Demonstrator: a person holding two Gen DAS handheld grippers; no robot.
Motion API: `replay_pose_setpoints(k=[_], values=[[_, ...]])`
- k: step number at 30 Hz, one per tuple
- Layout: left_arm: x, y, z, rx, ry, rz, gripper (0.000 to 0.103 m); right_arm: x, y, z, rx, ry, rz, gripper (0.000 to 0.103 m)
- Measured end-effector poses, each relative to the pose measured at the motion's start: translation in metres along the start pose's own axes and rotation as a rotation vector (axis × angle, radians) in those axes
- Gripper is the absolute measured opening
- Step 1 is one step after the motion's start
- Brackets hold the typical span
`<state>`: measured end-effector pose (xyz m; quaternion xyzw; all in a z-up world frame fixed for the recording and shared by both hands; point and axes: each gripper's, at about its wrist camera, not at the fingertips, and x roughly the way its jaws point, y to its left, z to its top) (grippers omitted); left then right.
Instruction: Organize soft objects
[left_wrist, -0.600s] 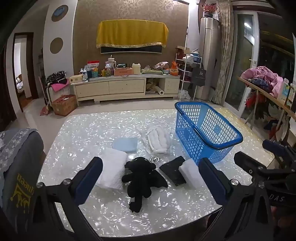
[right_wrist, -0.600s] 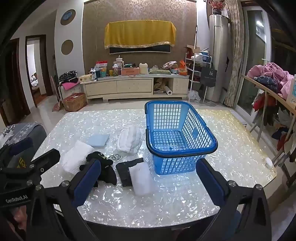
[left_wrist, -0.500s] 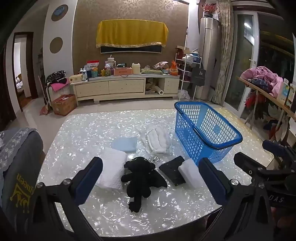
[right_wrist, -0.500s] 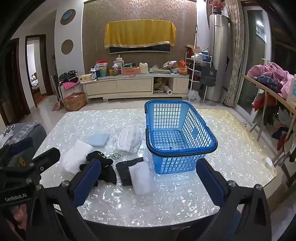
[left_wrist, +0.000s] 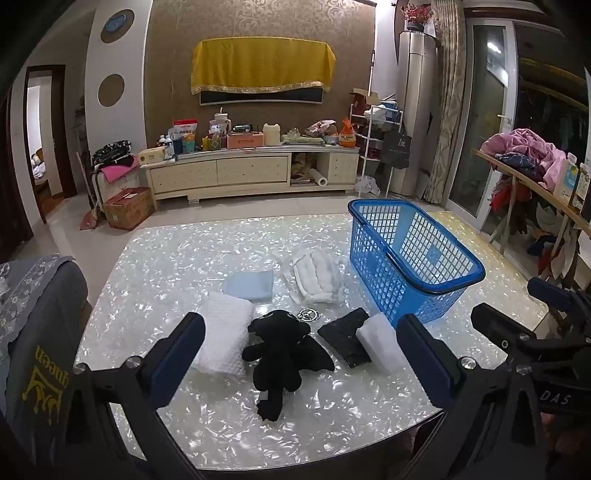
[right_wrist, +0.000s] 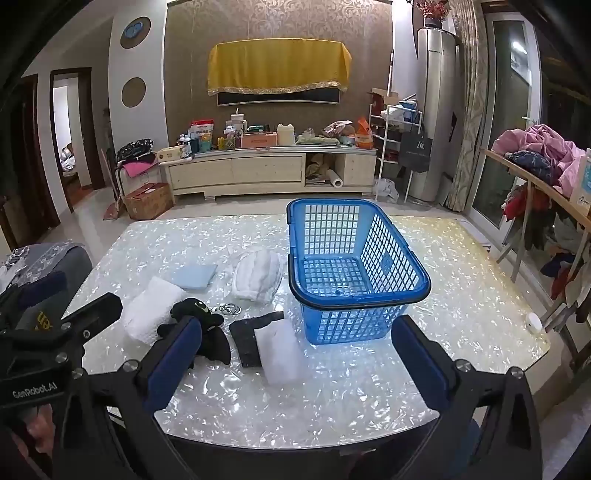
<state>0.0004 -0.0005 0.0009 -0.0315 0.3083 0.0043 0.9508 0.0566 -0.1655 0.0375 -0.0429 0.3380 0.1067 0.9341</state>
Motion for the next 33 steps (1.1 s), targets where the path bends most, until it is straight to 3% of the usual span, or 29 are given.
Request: replay_pose_setpoints(k=[33], values=[[0.0021, -0.0019, -0.0009, 0.012, 0.002, -0.007, 0.103, -0.0031, -0.0021, -0.0015, -0.003, 0.006, -0.005, 0.103]])
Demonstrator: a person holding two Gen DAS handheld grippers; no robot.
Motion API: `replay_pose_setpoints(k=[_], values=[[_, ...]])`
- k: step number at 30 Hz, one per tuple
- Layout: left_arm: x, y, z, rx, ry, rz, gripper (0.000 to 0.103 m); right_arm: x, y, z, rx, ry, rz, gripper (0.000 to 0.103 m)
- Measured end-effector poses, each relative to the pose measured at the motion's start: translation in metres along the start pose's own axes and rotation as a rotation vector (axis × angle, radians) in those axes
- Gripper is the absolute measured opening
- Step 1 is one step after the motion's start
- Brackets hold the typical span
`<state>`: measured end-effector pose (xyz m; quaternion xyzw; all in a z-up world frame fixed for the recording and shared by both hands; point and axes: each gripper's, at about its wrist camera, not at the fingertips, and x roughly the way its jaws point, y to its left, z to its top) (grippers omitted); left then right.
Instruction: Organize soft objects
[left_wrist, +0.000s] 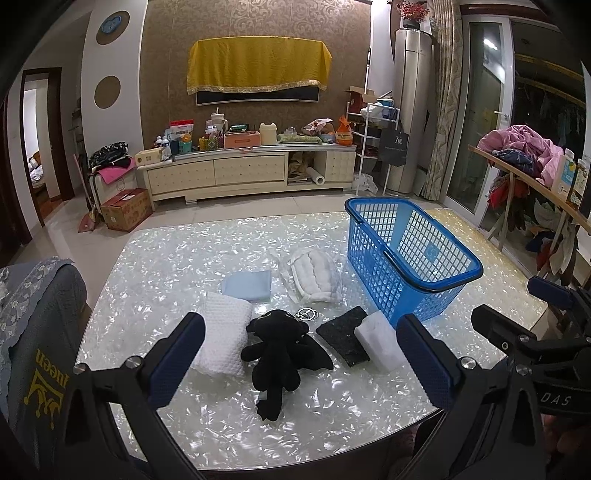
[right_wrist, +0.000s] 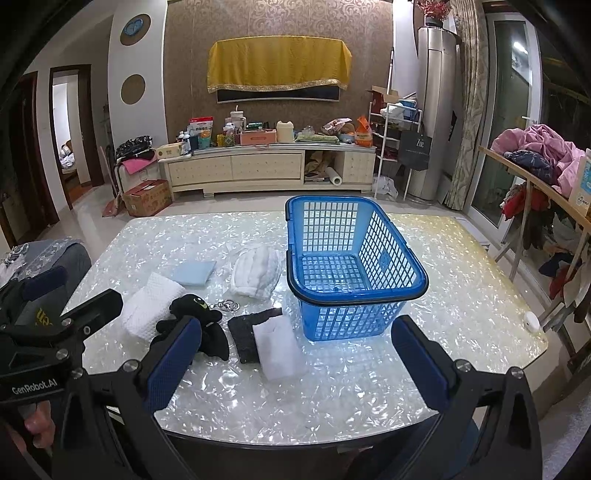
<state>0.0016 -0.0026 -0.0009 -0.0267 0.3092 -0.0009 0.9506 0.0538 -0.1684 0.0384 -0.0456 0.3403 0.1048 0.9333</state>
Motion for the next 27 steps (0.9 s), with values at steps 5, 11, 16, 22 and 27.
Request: replay_pose_setpoints(k=[5, 11, 16, 22, 27], values=[[-0.0005, -0.0008, 0.0002, 0.002, 0.002, -0.002, 0.103, 0.0003, -0.0001, -0.0004, 0.001, 0.003, 0.001, 0.103], [-0.0011, -0.003, -0.0002, 0.007, 0.009, 0.004, 0.103, 0.0001, 0.0004, -0.0006, 0.002, 0.003, 0.002, 0.103], [-0.0001, -0.0049, 0.0009, 0.011, 0.011, 0.002, 0.103, -0.0003, 0.0005, -0.0012, 0.004, 0.004, 0.003, 0.103], [-0.0002, -0.0058, 0.0007, 0.015, 0.011, 0.002, 0.103, -0.0013, 0.0, -0.0019, 0.003, 0.005, 0.005, 0.103], [0.0003, -0.008, 0.0015, 0.026, 0.015, 0.001, 0.103, -0.0013, -0.001, -0.0018, 0.0, 0.01, 0.002, 0.103]])
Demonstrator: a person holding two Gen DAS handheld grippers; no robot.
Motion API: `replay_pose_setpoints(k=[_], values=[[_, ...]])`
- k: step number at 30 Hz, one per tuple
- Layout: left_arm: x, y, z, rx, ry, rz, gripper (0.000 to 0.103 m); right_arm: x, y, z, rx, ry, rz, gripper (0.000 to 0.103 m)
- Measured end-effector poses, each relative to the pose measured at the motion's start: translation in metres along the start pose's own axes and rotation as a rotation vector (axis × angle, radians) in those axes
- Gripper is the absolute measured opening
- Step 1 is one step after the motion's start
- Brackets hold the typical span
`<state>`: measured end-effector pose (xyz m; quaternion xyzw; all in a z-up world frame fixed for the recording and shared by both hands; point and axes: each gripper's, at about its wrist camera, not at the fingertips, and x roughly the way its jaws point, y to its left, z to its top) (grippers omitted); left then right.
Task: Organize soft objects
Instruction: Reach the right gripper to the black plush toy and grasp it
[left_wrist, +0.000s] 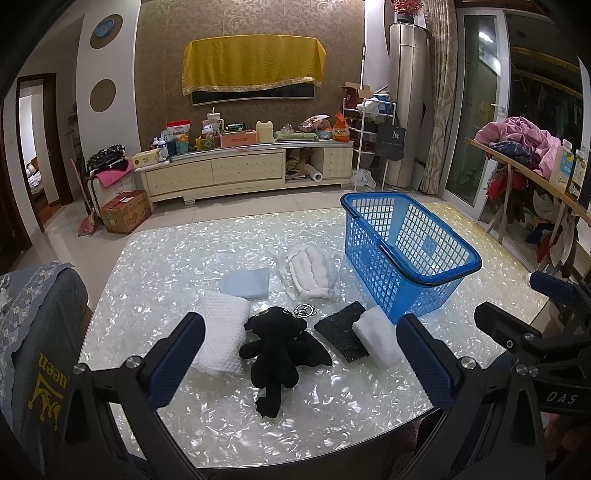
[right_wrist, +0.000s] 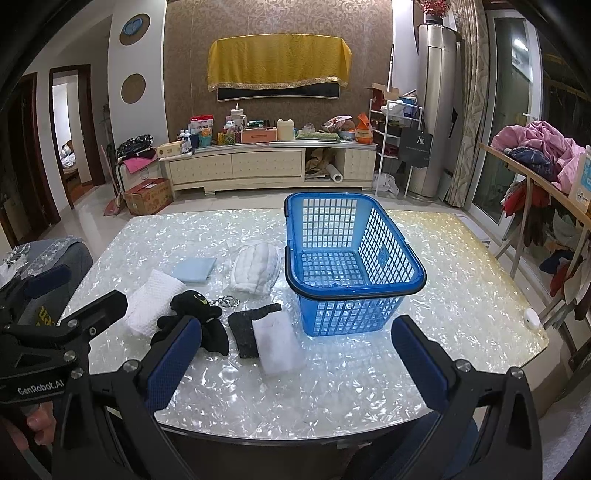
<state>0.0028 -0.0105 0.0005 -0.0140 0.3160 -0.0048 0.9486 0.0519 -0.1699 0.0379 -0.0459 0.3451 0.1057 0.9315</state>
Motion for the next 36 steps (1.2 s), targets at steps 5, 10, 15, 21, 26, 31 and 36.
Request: replay_pose_setpoints(k=[5, 10, 15, 21, 26, 31, 36], values=[[0.0, -0.001, 0.002, 0.001, 0.001, -0.005, 0.103, -0.001, 0.0, 0.001, 0.006, -0.002, 0.008, 0.103], [0.007, 0.005, 0.005, 0.0, 0.028, -0.012, 0.103, 0.004, 0.002, 0.006, -0.001, 0.001, 0.004, 0.103], [0.023, 0.022, 0.008, 0.004, 0.088, -0.048, 0.103, 0.021, 0.01, 0.016, -0.014, 0.034, 0.038, 0.103], [0.054, 0.062, -0.001, -0.03, 0.208, -0.014, 0.103, 0.055, 0.038, 0.02, -0.062, 0.114, 0.119, 0.103], [0.079, 0.099, -0.019, -0.092, 0.325, -0.025, 0.103, 0.093, 0.069, 0.011, -0.139, 0.222, 0.188, 0.094], [0.101, 0.122, -0.035, -0.126, 0.403, -0.011, 0.103, 0.129, 0.095, 0.002, -0.181, 0.326, 0.246, 0.093], [0.124, 0.141, -0.049, -0.149, 0.457, -0.017, 0.103, 0.164, 0.111, -0.003, -0.167, 0.438, 0.312, 0.088]])
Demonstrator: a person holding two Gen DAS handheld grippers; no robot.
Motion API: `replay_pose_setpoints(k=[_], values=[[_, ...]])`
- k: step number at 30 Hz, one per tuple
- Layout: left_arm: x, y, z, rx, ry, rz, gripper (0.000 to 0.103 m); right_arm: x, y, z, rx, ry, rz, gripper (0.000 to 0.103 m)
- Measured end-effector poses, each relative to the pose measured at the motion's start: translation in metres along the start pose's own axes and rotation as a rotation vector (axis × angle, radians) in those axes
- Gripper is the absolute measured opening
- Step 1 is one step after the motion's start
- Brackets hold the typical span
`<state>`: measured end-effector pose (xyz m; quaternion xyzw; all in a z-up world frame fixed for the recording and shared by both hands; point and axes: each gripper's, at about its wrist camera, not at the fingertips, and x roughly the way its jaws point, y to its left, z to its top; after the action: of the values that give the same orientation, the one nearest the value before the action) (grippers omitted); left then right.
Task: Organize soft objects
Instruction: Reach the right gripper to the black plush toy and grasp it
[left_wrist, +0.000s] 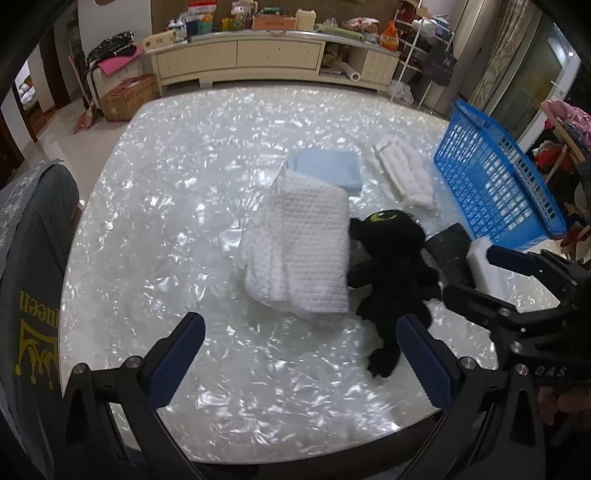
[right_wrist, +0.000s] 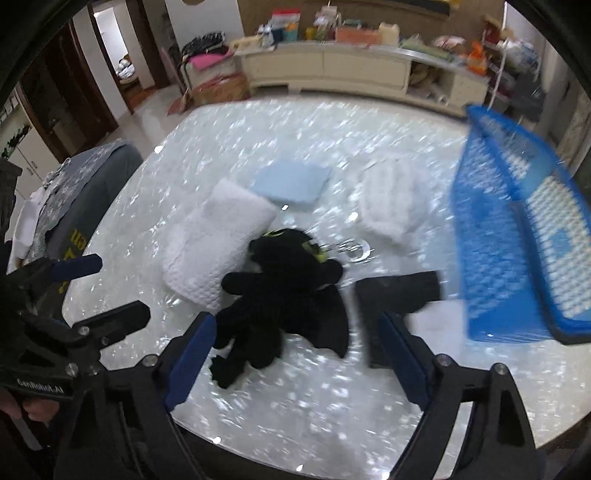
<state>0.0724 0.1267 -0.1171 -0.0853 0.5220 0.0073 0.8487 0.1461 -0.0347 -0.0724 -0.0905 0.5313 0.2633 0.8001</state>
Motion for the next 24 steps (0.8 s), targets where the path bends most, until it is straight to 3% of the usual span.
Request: replay_pose_setpoints(k=[9, 11, 13, 21, 24], values=[[0.035, 0.017, 0.014, 0.011, 0.052, -0.015, 0.103, 0.053, -0.008, 0.018, 0.105, 0.145, 0.046, 0.086], [0.042, 0.018, 0.016, 0.018, 0.061, -0.004, 0.103, 0.063, -0.015, 0.018, 0.15, 0.184, 0.059, 0.079], [0.049, 0.019, 0.018, 0.023, 0.066, -0.008, 0.103, 0.069, -0.013, 0.017, 0.164, 0.201, 0.063, 0.078], [0.061, 0.018, 0.018, 0.034, 0.079, 0.002, 0.103, 0.08, -0.005, 0.014, 0.107, 0.213, 0.016, 0.075], [0.061, 0.016, 0.016, 0.047, 0.083, 0.018, 0.102, 0.081, 0.003, 0.011, 0.048, 0.199, -0.021, 0.061]])
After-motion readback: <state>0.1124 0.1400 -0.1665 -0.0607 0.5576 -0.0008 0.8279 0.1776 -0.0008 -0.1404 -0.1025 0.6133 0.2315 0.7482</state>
